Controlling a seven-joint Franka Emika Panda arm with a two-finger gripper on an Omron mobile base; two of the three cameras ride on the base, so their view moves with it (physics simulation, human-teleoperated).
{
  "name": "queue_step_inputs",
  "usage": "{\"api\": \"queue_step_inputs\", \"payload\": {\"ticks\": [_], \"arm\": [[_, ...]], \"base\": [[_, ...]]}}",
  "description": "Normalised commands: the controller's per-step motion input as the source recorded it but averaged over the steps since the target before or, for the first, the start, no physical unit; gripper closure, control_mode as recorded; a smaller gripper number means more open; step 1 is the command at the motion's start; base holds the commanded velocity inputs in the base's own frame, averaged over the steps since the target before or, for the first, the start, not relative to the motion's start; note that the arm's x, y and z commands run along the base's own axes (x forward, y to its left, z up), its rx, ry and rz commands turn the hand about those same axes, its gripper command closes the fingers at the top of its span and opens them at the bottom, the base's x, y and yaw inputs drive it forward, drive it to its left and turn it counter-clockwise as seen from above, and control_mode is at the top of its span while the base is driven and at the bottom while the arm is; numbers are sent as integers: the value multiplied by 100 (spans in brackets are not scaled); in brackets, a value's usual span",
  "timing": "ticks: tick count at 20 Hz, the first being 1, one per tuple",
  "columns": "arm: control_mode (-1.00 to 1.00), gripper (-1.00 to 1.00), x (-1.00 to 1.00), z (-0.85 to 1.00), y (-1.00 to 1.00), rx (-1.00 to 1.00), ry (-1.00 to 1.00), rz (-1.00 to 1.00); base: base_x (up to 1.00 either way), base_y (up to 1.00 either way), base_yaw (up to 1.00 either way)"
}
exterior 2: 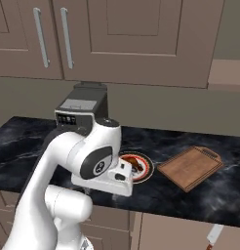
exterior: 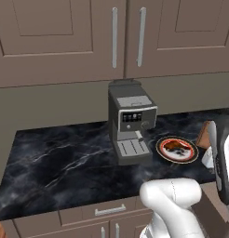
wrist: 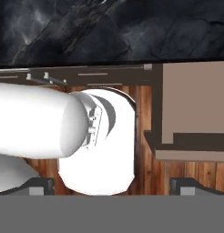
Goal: Pick up the knife from the drawer and place it on the cutting board. Then place the meat from the plate to the cutting board.
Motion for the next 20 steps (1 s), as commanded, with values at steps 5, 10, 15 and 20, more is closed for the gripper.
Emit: {"api": "queue_step_inputs", "payload": {"ticks": [5,10,15,20], "arm": [[-100,-100,-26,-57,-48,0,0,0],[-100,-100,0,-51,-49,0,1,-2],[-100,-100,4,-46,-34,-1,5,-3],[-100,-100,7,-48,-52,0,14,-1]], "base": [[0,0,0],[0,0,0],[0,0,0],[0,0,0]]}}
